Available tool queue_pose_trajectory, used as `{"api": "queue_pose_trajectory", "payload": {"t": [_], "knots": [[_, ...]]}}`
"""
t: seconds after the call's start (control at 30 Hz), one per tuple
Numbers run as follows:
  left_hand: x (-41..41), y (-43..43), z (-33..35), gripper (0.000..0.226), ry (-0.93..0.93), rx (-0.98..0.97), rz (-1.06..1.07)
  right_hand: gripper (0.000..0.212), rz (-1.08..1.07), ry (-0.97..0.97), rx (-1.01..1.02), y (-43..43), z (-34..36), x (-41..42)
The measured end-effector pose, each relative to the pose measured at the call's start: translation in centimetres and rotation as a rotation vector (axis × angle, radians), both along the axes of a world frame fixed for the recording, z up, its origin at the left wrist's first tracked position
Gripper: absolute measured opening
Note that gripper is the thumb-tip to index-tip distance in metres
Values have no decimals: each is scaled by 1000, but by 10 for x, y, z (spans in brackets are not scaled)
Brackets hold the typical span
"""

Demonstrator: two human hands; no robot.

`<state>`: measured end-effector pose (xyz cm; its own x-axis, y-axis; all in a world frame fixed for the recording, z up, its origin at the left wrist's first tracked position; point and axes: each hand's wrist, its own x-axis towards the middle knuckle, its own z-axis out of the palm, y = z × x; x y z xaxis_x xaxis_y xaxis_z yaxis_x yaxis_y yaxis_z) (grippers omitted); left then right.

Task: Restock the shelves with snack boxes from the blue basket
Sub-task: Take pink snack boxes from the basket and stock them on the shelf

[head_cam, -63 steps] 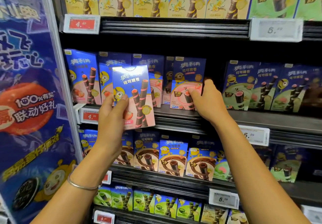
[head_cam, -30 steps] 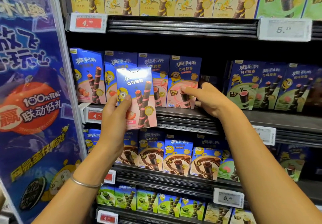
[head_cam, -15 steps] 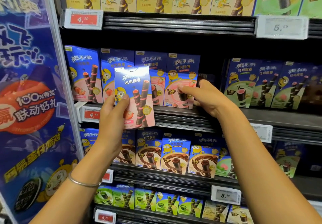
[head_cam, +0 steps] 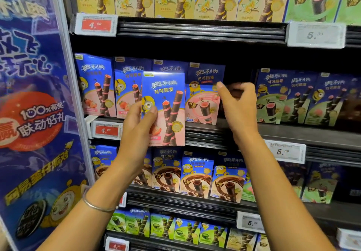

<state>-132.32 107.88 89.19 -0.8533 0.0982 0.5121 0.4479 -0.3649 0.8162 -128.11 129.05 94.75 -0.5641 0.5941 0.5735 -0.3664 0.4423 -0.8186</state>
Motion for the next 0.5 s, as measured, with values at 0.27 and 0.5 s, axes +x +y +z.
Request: {"api": "queue_pose_trajectory", "payload": {"t": [0.27, 0.5], "knots": [[20, 54, 26, 21, 108, -101, -95, 38, 375, -46, -29, -27, 5, 46], [0, 55, 58, 41, 724, -576, 636, 34, 197, 72, -157, 32, 12, 74]]}}
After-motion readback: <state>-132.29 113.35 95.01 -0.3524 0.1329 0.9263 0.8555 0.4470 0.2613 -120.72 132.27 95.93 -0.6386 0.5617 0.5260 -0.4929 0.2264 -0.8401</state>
